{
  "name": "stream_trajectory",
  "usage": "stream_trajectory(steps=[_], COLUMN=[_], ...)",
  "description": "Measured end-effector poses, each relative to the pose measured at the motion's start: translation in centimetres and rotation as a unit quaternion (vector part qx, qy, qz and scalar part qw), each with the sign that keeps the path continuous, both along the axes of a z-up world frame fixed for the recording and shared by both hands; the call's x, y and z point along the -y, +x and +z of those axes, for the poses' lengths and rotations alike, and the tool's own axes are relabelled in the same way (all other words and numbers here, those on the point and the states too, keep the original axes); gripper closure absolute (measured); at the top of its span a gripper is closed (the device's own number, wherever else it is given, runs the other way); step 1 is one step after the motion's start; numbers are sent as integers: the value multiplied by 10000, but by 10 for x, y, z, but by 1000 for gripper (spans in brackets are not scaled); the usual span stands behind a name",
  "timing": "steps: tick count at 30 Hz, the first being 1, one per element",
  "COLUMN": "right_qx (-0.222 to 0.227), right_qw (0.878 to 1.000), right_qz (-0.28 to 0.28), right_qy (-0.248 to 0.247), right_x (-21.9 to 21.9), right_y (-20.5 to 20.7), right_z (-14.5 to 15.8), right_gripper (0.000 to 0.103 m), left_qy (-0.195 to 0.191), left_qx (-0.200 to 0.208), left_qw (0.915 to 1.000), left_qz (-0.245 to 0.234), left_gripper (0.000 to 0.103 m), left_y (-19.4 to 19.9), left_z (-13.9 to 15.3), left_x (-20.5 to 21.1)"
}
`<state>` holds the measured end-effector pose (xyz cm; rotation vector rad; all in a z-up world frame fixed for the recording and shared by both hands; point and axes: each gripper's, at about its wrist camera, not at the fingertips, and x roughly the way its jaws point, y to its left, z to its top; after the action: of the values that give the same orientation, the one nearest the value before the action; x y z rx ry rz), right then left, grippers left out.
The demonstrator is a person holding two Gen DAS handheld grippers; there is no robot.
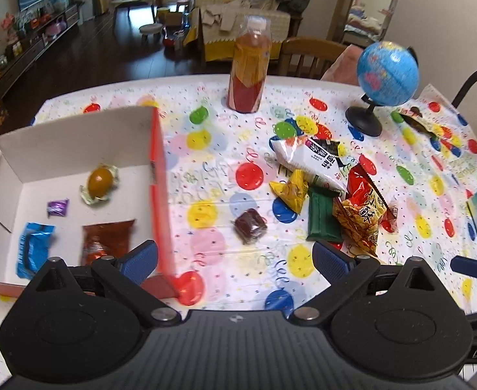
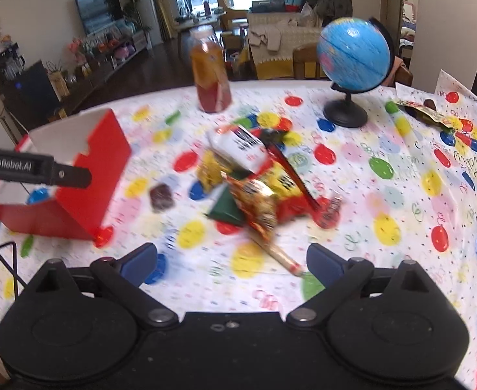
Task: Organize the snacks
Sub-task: 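Withdraw both tools from the box back toward the snack pile, then grasp the brown wrapped cake with the left gripper while the right grasps the wooden candy stick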
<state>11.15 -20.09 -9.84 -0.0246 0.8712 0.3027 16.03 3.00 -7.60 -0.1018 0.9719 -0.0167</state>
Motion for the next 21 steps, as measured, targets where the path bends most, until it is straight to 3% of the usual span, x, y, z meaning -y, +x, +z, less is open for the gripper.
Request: stream_trajectory(steps=[8, 16, 21], right_qx=[-228, -372, -510], right_qw=[9992, 9969, 9943], right_qz=[292, 593, 799], right_qy=[-179, -368, -489], right_x=[22, 25, 21], right_y=[24, 47, 61], right_z=[-28, -50, -65], right_gripper=[19, 28, 45], left_qy=[369, 373, 363], left_qx=[-197, -545, -847], left_qw=[9983, 9947, 9902], left_qz=[394, 786, 1045], left_gripper=[1, 2, 6], left_y=[31, 67, 86], left_z=[-26, -49, -68], left_x=[34, 41, 38])
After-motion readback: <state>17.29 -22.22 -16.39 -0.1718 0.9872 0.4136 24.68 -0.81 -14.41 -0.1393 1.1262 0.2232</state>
